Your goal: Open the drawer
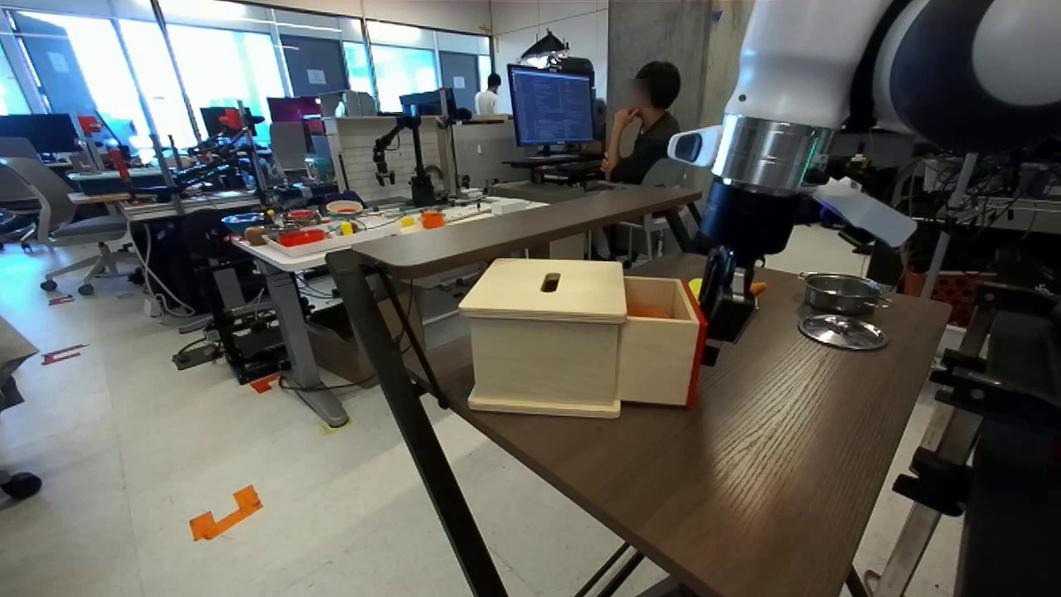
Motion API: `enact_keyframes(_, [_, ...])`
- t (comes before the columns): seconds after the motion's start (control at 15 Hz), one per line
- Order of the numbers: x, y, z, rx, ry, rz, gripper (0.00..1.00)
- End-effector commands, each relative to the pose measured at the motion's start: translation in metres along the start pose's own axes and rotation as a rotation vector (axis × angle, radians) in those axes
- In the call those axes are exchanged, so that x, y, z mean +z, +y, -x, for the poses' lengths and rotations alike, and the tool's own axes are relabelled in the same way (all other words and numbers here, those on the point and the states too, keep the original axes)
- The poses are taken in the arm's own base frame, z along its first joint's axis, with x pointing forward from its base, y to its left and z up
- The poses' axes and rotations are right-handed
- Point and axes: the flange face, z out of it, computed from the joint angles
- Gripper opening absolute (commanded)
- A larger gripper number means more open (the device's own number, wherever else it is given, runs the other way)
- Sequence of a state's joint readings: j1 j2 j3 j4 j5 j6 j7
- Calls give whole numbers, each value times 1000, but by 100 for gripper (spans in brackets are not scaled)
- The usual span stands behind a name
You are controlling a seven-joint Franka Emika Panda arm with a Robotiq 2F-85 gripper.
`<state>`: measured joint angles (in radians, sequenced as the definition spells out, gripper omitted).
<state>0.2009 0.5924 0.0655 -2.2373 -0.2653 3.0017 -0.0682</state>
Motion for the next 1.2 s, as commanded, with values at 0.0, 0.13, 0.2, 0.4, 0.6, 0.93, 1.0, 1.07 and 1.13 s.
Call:
enact_keyframes(0.0, [-11, 3, 12, -11, 6, 11, 53])
enact_keyframes(0.13, [-11, 3, 15, -14, -2, 10, 66])
enact_keyframes(0.2, [-11, 3, 16, -17, -5, 10, 74])
enact_keyframes(0.4, [-10, 2, 18, -20, -11, 5, 95])
enact_keyframes(0.6, [-20, -3, 18, -24, -5, 7, 100])
enact_keyframes(0.93, [-75, -22, 15, -22, 104, 14, 100])
enact_keyframes(1.0, [-86, -26, 14, -10, 128, 8, 100])
enact_keyframes(1.07, [-94, -33, 14, -40, 123, 20, 100])
enact_keyframes(1.13, [-70, -21, 6, -35, 97, 12, 100])
